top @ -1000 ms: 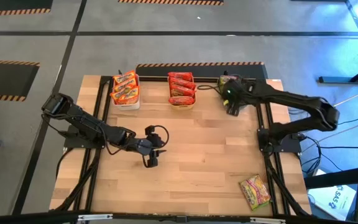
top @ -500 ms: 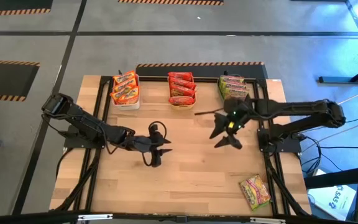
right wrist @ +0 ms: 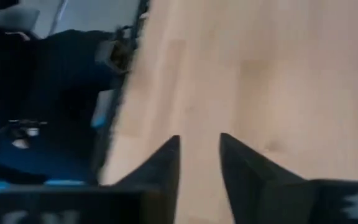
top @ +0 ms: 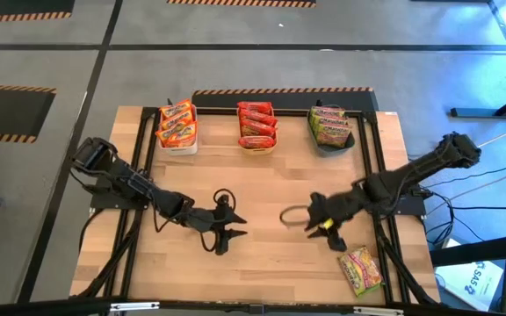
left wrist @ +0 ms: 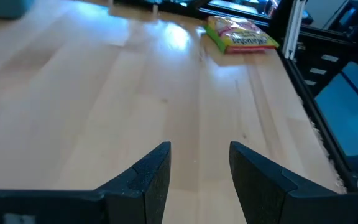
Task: Sort Maruchan noodles
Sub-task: Put the green noodle pack into the blue bin
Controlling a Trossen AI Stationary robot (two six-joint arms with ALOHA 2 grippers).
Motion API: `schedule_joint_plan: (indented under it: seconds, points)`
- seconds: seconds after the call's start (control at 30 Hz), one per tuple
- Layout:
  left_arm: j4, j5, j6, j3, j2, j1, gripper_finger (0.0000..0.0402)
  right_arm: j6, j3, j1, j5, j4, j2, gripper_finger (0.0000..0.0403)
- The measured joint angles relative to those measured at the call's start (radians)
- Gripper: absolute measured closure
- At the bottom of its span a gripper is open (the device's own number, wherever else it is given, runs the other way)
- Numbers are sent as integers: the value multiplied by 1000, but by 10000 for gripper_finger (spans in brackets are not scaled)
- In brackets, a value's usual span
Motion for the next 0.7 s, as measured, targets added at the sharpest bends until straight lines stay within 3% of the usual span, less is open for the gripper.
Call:
schedule_joint_plan:
  seconds: [0.23,0.5,0.7]
  points:
    - [56,-60,-35,-1,46,-52,243,354,0,239,15,-30,75,396]
    - [87,-108,-61,-2,59,-72,243,809,0,494,82,-138,183,385]
    - [139,-190,-52,-2,59,-65,243,1018,0,599,-21,-251,258,385]
